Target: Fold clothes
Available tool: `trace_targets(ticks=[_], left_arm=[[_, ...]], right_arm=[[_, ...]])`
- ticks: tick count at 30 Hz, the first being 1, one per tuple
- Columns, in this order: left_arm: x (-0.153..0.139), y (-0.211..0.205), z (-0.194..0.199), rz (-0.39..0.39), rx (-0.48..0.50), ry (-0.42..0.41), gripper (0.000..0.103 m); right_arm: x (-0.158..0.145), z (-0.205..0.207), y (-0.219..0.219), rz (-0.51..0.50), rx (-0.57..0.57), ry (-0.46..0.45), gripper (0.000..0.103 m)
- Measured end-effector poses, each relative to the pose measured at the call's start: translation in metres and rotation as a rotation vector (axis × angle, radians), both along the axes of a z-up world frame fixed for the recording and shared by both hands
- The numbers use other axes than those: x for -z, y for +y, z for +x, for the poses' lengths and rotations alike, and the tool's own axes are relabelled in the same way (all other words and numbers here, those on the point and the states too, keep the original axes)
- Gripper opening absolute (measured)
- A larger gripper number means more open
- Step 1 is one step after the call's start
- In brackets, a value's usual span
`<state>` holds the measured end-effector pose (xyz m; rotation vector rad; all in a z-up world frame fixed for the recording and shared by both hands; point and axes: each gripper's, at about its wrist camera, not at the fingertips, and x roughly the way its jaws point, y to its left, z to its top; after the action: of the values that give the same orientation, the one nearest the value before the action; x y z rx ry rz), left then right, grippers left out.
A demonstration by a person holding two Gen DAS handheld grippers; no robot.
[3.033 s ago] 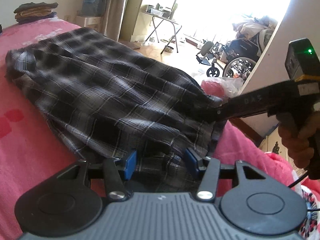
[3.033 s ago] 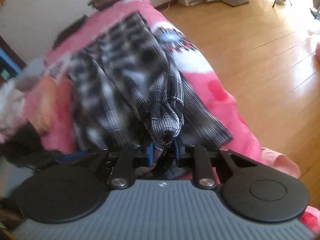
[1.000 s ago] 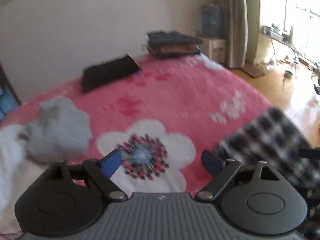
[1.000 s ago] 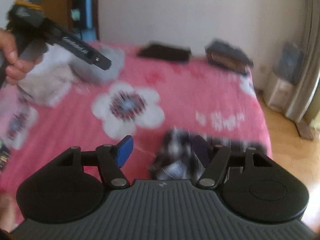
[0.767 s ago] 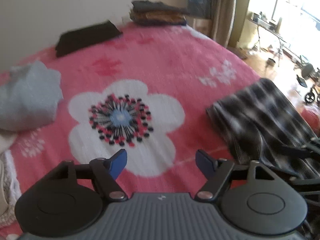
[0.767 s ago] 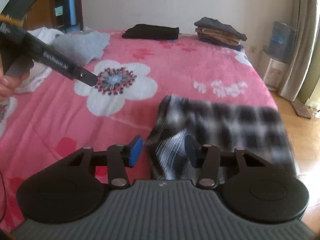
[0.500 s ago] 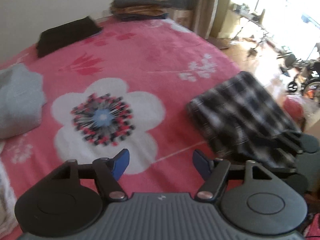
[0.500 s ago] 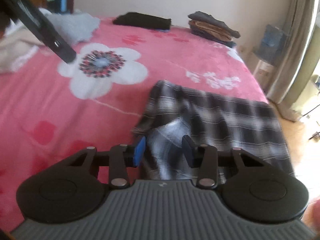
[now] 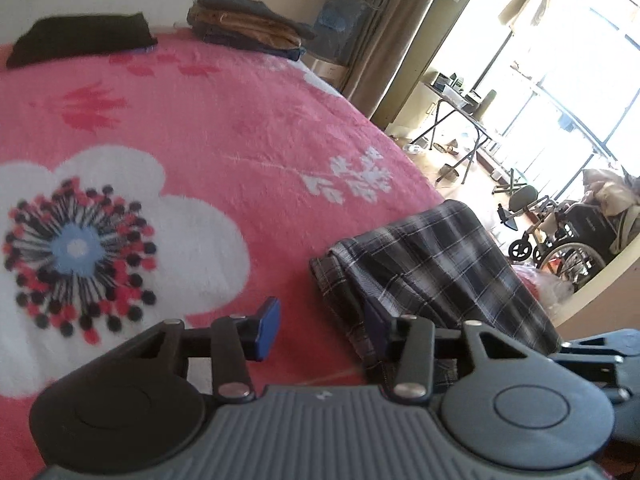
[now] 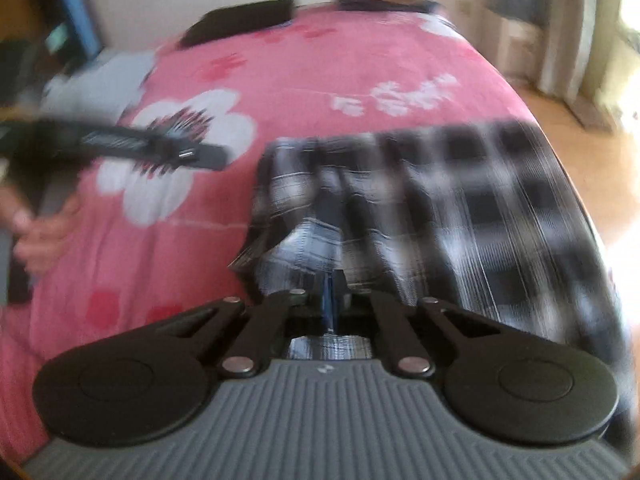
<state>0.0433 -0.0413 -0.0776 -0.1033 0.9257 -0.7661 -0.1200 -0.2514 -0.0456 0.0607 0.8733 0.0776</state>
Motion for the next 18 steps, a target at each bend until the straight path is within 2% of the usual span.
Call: trace_targets(ticks=[2,3,4,5,7,10,11,12,13,14,16,18], left_arm=[[0.007,0.0,0.004,-0.006,-0.005,0.022,0.046],[0.01,-0.003,0.008,-0.01,-0.006,0.036,0.046],[0.013,-0.006,0.012,-0.014,-0.008,0.05,0.046],[0.016,-0.01,0.016,-0.019,-0.009,0.065,0.047],[0.019,-0.018,0.02,-0.019,-0.014,0.059,0.047],[0.022,-0.032,0.024,0.004,-0.02,0.022,0.047],[0.023,-0.036,0.024,0.017,-0.023,0.006,0.044],[0.024,-0.036,0.025,0.012,-0.03,0.009,0.041],[0.024,-0.037,0.026,0.006,-0.038,0.012,0.032],[0.025,-0.037,0.027,0.0,-0.045,0.015,0.03],[0.025,-0.038,0.028,-0.003,-0.05,0.015,0.03],[0.027,-0.04,0.029,0.004,-0.043,0.001,0.03]], right_arm=[[-0.003,-0.003,0.016,-0.082,-0.1,-0.029,0.006],[-0.003,-0.004,0.025,-0.127,-0.137,-0.043,0.014],[-0.001,-0.005,0.034,-0.168,-0.168,-0.057,0.027],[0.002,-0.006,0.04,-0.197,-0.184,-0.075,0.032],[0.01,-0.007,0.051,-0.231,-0.218,-0.115,0.035],[0.025,-0.005,0.06,-0.293,-0.238,-0.159,0.032],[0.026,-0.003,0.055,-0.258,-0.21,-0.161,0.027],[0.027,-0.002,0.05,-0.224,-0.181,-0.162,0.005],[0.029,-0.001,0.044,-0.189,-0.153,-0.163,0.004],[0.028,0.0,0.036,-0.136,-0.114,-0.164,0.004],[0.019,-0.002,0.008,0.06,0.016,-0.167,0.003],[0.02,-0.005,-0.017,0.209,0.123,-0.162,0.003]])
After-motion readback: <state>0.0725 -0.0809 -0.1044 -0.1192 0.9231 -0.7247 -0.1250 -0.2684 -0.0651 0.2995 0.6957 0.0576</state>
